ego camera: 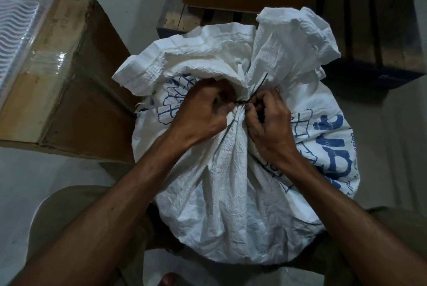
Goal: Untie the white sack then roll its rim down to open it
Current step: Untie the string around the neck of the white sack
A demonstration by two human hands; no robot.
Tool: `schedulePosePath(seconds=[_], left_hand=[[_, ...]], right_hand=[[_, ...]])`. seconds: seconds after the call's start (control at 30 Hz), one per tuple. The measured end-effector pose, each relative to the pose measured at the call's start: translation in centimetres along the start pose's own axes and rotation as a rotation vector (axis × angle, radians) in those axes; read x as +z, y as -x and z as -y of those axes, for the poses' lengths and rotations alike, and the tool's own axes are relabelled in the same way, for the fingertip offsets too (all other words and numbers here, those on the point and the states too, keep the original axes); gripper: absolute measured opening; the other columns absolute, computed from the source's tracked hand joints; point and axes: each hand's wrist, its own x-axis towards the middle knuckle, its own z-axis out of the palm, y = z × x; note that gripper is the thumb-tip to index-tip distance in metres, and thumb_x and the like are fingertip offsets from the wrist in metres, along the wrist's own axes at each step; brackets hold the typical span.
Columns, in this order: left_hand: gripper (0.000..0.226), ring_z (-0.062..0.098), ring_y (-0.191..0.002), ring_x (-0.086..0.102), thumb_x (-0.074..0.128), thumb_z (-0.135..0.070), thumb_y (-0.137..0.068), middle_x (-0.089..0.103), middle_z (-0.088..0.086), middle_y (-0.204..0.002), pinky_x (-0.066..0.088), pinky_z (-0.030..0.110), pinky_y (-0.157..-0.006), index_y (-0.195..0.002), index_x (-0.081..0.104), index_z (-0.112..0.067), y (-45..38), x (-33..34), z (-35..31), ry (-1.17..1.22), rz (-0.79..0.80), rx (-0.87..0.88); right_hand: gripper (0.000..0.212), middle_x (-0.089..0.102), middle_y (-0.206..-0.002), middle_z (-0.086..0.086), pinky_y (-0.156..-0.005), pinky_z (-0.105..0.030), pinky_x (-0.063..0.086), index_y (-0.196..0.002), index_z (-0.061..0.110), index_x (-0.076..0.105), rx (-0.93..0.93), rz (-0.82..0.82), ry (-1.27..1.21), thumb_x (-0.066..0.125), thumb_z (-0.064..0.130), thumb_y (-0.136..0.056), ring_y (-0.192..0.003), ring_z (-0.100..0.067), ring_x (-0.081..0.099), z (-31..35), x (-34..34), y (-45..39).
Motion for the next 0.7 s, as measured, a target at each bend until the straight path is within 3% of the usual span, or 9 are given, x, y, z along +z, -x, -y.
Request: schedulePosePath(seconds=[0.1, 0.3, 0.37, 0.47, 0.57, 0.63, 0.7], left_hand=[[0.013, 0.011, -0.085, 0.060, 0.071, -0.021, -0.088, 0.065, -0.005, -0.092, 0.049, 0.020, -0.073, -0.099, 0.071, -0.013, 0.1, -0.1, 0.1, -0.028, 0.012, 0.041], [0.014, 0.014, -0.092, 0.052, 0.066, -0.004, -0.088, 0.059, 0.002, -0.102, 0.040, 0.024, -0.076, -0.102, 0.070, -0.004, -0.3, -0.1, -0.5, -0.068, 0.079, 0.045], [0.015, 0.013, -0.096, 0.053, 0.064, -0.007, -0.093, 0.060, -0.001, -0.107, 0.041, 0.020, -0.079, -0.107, 0.070, -0.008, -0.4, -0.4, -0.5, -0.009, 0.118, -0.023], [0.009, 0.009, -0.090, 0.061, 0.062, -0.020, -0.099, 0.068, -0.007, -0.098, 0.046, 0.018, -0.078, -0.104, 0.070, -0.016, 0.0, -0.6, -0.7, 0.067, 0.099, -0.068], [0.008, -0.004, -0.079, 0.059, 0.073, -0.023, -0.093, 0.064, -0.013, -0.087, 0.043, 0.007, -0.069, -0.097, 0.071, -0.016, 0.5, 0.0, -1.2, 0.000, 0.004, -0.050], [0.009, 0.000, -0.072, 0.054, 0.075, -0.016, -0.090, 0.061, -0.011, -0.086, 0.038, 0.001, -0.067, -0.097, 0.072, -0.011, 0.5, 0.2, -1.3, -0.021, 0.007, -0.053], [0.013, 0.002, -0.081, 0.053, 0.073, -0.011, -0.091, 0.060, -0.005, -0.093, 0.037, 0.001, -0.071, -0.103, 0.071, -0.006, 0.4, -0.1, -1.5, -0.029, 0.048, -0.045]], right_hand=[[0.005, 0.050, -0.090, -0.006, -0.072, -0.008, 0.032, -0.092, 0.001, 0.056, -0.013, -0.002, -0.001, 0.061, 0.002, -0.094, -0.078, -0.008, 0.039, 0.1, 0.0, -0.1], [0.010, 0.054, -0.084, -0.009, -0.068, -0.027, 0.037, -0.088, 0.004, 0.055, 0.072, -0.009, -0.053, 0.059, 0.009, -0.096, -0.074, -0.017, 0.046, 0.3, -0.2, 0.2], [0.011, 0.055, -0.083, -0.009, -0.067, -0.036, 0.045, -0.088, 0.006, 0.055, 0.096, -0.004, -0.094, 0.058, 0.011, -0.097, -0.073, -0.021, 0.052, 0.3, -0.3, 0.2], [0.012, 0.054, -0.084, -0.007, -0.067, -0.048, 0.051, -0.089, 0.009, 0.054, 0.109, 0.025, -0.140, 0.055, 0.016, -0.099, -0.072, -0.024, 0.056, 0.3, -0.6, 0.1], [0.011, 0.053, -0.086, -0.006, -0.067, -0.043, 0.049, -0.091, 0.008, 0.056, 0.094, 0.034, -0.104, 0.057, 0.015, -0.098, -0.073, -0.020, 0.052, 0.5, -0.8, 0.2], [0.011, 0.054, -0.086, -0.007, -0.066, -0.041, 0.048, -0.091, 0.007, 0.056, 0.098, 0.030, -0.096, 0.058, 0.015, -0.098, -0.073, -0.021, 0.052, 0.7, -0.8, 0.3], [0.012, 0.055, -0.085, -0.008, -0.066, -0.042, 0.048, -0.090, 0.007, 0.056, 0.120, 0.023, -0.109, 0.058, 0.016, -0.098, -0.073, -0.022, 0.053, 0.8, -0.7, 0.4]])
